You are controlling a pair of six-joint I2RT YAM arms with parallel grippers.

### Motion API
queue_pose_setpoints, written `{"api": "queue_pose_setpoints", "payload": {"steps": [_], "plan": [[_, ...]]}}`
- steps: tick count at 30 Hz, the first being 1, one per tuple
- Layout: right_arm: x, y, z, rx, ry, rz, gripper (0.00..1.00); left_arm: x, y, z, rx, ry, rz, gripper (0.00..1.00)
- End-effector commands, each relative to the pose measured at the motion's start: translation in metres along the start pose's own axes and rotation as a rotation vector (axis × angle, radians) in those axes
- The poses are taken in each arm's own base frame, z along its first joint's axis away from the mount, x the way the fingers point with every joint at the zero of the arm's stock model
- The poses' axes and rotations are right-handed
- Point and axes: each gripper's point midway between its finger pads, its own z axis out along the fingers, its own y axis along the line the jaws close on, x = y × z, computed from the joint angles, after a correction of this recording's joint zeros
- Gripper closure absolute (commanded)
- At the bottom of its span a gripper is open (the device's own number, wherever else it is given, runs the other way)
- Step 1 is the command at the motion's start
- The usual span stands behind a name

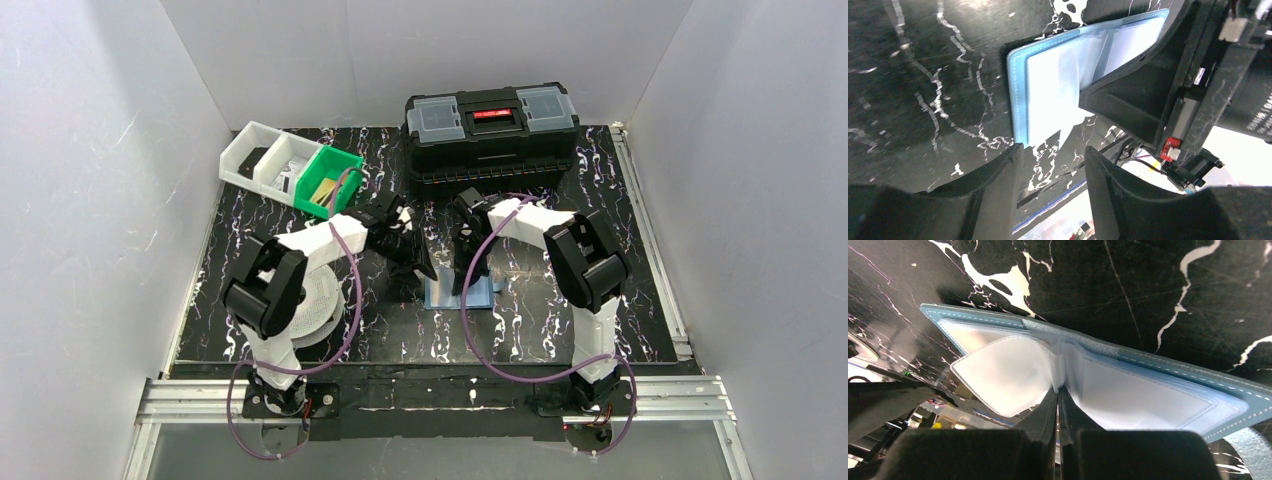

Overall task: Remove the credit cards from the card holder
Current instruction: Remove the credit card from the card holder.

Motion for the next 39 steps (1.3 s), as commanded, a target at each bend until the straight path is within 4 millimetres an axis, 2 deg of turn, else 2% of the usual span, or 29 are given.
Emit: {"api": "queue_pose_setpoints", "payload": {"steps": [1,7,14,19,26,28,30,32,33,36,39], "plan": [[0.003,-0.012,0.018,0.03,0.001,-0.026,0.94,0.003,-0.022,0.011,0.057,0.038,0.029,0.54],[0.002,-0.011,0.018,0.021,0.0,-0.024,0.95,0.009,-0.024,0.032,0.065,0.08,0.047,0.56],[0.0,-0.008,0.015,0.012,-0.008,-0.026,0.95,0.012,-0.027,0.042,0.069,0.103,0.057,0.64],[-0.002,-0.006,0.013,0.01,-0.012,-0.027,0.95,0.012,-0.028,0.045,0.068,0.107,0.065,0.75],[-0.004,0.0,0.006,-0.006,-0.027,-0.036,0.94,0.013,-0.025,0.05,0.06,0.119,0.062,0.99],[-0.004,0.005,-0.001,-0.018,-0.04,-0.043,0.9,0.013,-0.024,0.05,0.052,0.114,0.059,1.0],[-0.007,0.012,-0.015,-0.043,-0.069,-0.053,0.79,0.011,-0.024,0.045,0.04,0.093,0.062,1.0],[-0.012,0.026,-0.052,-0.075,-0.15,-0.072,0.52,0.008,-0.025,0.034,0.009,0.057,0.088,1.0],[-0.016,0.023,-0.063,-0.063,-0.188,-0.066,0.48,0.007,-0.025,0.03,-0.005,0.047,0.102,1.0],[-0.019,-0.003,-0.079,0.013,-0.262,-0.025,0.46,0.006,-0.022,0.024,-0.047,0.039,0.122,1.0],[-0.019,-0.055,-0.072,0.146,-0.286,0.024,0.45,0.006,-0.023,0.022,-0.059,0.033,0.12,1.0]]}}
